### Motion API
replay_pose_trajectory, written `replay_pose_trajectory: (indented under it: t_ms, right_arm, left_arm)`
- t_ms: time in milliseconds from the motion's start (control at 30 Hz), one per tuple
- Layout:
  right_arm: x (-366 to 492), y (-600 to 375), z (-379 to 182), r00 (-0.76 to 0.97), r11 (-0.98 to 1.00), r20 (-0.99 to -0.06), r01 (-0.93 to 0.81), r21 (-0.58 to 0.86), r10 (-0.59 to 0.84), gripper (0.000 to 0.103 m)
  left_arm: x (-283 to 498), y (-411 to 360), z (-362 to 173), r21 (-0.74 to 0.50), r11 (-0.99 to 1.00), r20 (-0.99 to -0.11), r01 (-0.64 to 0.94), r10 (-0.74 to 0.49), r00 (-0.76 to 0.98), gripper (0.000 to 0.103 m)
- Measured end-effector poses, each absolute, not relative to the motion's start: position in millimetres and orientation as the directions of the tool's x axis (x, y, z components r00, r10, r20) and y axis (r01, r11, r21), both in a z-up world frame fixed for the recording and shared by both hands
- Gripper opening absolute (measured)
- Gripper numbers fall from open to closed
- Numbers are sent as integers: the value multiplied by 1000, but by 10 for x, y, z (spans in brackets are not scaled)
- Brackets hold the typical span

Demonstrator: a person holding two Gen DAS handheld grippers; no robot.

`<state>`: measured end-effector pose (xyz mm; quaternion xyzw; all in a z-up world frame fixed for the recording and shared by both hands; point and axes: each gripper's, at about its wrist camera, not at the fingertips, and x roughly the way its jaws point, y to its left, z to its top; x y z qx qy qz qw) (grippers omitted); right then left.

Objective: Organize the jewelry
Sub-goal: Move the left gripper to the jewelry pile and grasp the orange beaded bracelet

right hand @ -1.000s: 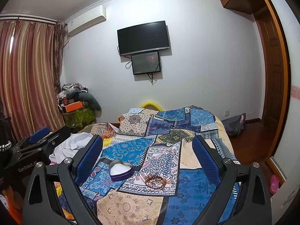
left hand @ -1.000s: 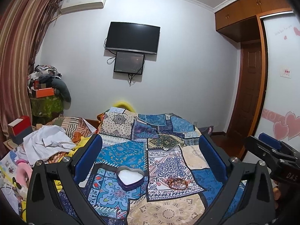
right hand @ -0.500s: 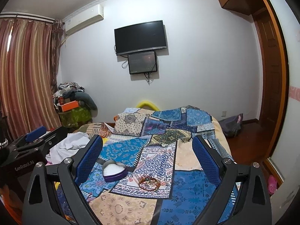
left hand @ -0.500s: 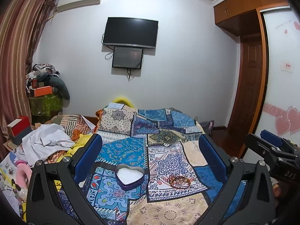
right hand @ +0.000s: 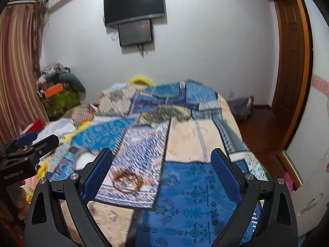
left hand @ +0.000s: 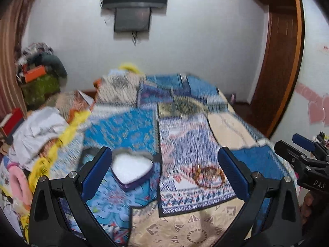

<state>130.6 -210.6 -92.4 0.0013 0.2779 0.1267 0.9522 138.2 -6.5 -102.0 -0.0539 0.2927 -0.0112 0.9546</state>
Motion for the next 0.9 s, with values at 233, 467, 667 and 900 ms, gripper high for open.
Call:
replay_pose_trajectory:
  t_ms: [233, 467, 667, 900]
  right_arm:
    - [1472, -2157, -1265, 732, 961, -635, -267, 68, 248, 95]
    - [1622, -2183, -1441, 645, 934, -687, -323, 153, 336, 87]
    - [1751, -2121, -1554, 595, 916, -714, -364, 169, 369, 61]
    - [1840, -1956, -1635, 550, 891, -734, -423, 167, 399, 36]
  left_arm:
    - [1641, -214, -1527, -111, 992, -681, 52, -114, 724, 91]
    - [1841, -350, -1811, -169, 978, -745, 123, -208, 634, 46]
    - [1913, -408, -1890, -227, 961, -754, 157, -276, 596, 33]
    - [1970, -495, -1913, -227, 956, -753, 185, -293, 590, 23]
